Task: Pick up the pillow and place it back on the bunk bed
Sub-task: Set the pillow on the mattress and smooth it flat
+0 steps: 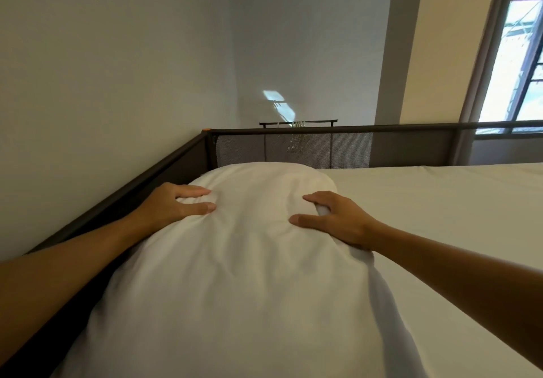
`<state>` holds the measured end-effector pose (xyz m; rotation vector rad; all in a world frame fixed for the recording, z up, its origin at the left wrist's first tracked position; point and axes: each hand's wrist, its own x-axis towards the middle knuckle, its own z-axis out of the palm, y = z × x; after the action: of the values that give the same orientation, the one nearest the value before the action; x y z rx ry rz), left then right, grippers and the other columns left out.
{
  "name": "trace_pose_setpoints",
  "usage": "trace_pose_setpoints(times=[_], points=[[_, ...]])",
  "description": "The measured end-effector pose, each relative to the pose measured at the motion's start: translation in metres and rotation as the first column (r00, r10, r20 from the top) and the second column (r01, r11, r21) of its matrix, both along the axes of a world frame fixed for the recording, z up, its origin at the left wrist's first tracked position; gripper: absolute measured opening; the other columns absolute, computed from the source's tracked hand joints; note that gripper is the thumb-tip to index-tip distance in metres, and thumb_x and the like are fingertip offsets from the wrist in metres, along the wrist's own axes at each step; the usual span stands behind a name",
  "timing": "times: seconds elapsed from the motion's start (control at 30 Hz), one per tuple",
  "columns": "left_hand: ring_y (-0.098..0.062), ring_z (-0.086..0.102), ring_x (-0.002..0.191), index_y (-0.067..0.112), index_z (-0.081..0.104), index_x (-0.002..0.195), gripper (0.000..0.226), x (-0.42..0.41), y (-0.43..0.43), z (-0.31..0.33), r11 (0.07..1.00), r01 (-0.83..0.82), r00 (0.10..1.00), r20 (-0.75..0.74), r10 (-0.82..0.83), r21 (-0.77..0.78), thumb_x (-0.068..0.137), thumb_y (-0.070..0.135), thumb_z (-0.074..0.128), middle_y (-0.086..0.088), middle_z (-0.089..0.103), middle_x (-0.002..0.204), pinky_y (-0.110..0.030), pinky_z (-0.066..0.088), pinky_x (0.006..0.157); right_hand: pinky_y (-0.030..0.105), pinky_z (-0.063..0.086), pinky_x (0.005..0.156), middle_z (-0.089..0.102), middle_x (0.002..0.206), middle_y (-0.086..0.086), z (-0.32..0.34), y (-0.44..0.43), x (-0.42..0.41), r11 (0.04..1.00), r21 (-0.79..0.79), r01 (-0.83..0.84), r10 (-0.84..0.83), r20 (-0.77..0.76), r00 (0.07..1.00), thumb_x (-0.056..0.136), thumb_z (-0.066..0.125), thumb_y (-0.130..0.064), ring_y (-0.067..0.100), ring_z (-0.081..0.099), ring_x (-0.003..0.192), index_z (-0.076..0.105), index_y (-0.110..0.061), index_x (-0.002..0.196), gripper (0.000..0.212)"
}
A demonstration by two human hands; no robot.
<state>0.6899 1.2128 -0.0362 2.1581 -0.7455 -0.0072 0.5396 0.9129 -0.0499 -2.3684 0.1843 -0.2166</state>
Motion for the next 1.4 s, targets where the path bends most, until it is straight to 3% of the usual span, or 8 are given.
trace_pose_setpoints(times=[0.17,0.5,0.67,0.73,0.87,1.0,1.17,1.4], points=[[-0.008,0.055,0.119,0.045,0.068,0.099,0.069,0.002,-0.001,0.006,1.0,-0.01,0.999,0.033,0.01,0.001,0.037,0.076,0.074,0.008,0.063,0.126,-0.034,0.038,0.107,0.028,0.029,0.098,0.045,0.143,-0.006,0.012,-0.008,0.001,1.0,-0.004,0.004,-0.004,0.056,0.998,0.066,0.066,-0.067,0.011,0.043,0.117,0.048,-0.032,0.136,0.079],[-0.009,0.052,0.119,0.05,0.06,0.102,0.076,0.003,0.001,-0.01,0.994,0.024,0.999,-0.04,-0.02,0.103,0.034,0.082,0.068,0.007,0.059,0.132,-0.027,0.036,0.103,0.038,0.028,0.109,0.037,0.152,-0.004,-0.01,-0.011,0.0,0.999,-0.044,-0.021,0.016,-0.122,0.992,0.059,0.048,-0.08,0.022,0.036,0.136,0.04,-0.032,0.141,0.096],[-0.016,0.035,0.14,0.039,0.04,0.141,0.089,0.022,-0.003,0.032,0.864,-0.07,0.99,0.141,-0.002,0.499,0.063,0.083,0.044,0.007,0.036,0.153,-0.025,0.025,0.107,0.036,0.027,0.109,0.04,0.151,-0.001,0.023,-0.036,0.022,0.975,-0.223,0.003,-0.046,-0.188,0.981,0.061,0.03,-0.091,0.023,0.039,0.137,0.044,-0.027,0.141,0.104],[-0.02,0.032,0.142,0.029,0.038,0.145,0.078,0.029,-0.015,0.046,0.861,-0.162,0.968,0.248,0.043,0.482,0.08,0.072,0.041,-0.001,0.033,0.155,-0.029,0.023,0.109,0.04,0.03,0.109,0.044,0.149,0.004,0.039,-0.042,0.042,0.954,-0.295,0.056,-0.093,-0.111,0.99,0.06,0.023,-0.094,0.026,0.042,0.134,0.047,-0.022,0.139,0.11],[-0.018,0.031,0.142,0.024,0.041,0.144,0.058,0.04,-0.058,0.048,0.909,-0.148,0.969,0.241,0.054,0.39,0.092,0.05,0.041,0.0,0.034,0.155,-0.027,0.021,0.111,0.047,0.031,0.11,0.038,0.151,0.01,0.051,-0.026,0.084,0.915,-0.389,0.104,-0.112,0.004,0.994,0.08,0.026,-0.077,0.033,0.037,0.137,0.044,-0.016,0.14,0.087],[-0.019,0.023,0.146,0.022,0.035,0.146,0.054,0.043,-0.098,0.027,0.868,-0.072,0.979,0.199,-0.031,0.491,0.097,0.041,0.034,0.0,0.027,0.158,-0.03,0.014,0.117,0.053,0.028,0.109,0.03,0.154,0.007,0.028,0.008,0.118,0.908,-0.411,0.081,-0.107,-0.041,0.993,0.071,0.02,-0.073,0.039,0.035,0.136,0.041,-0.029,0.139,0.084],[-0.02,0.021,0.146,0.023,0.027,0.149,0.052,0.046,-0.106,0.007,0.832,-0.026,0.987,0.146,-0.066,0.554,0.099,0.038,0.027,0.0,0.022,0.16,-0.032,0.012,0.116,0.054,0.028,0.104,0.04,0.143,0.003,0.002,0.03,0.13,0.918,-0.393,0.05,-0.089,-0.082,0.993,0.085,0.021,-0.057,0.041,0.038,0.128,0.047,-0.029,0.126,0.056],[-0.025,0.019,0.146,0.018,0.022,0.151,0.053,0.049,-0.074,0.0,0.82,-0.067,0.998,0.036,0.056,0.569,0.101,0.034,0.021,-0.005,0.019,0.16,-0.032,0.012,0.114,0.057,0.023,0.108,0.031,0.152,0.0,-0.012,-0.01,0.109,0.909,-0.396,0.126,-0.193,-0.133,0.972,0.082,0.019,-0.059,0.033,0.029,0.138,0.036,-0.032,0.135,0.061]])
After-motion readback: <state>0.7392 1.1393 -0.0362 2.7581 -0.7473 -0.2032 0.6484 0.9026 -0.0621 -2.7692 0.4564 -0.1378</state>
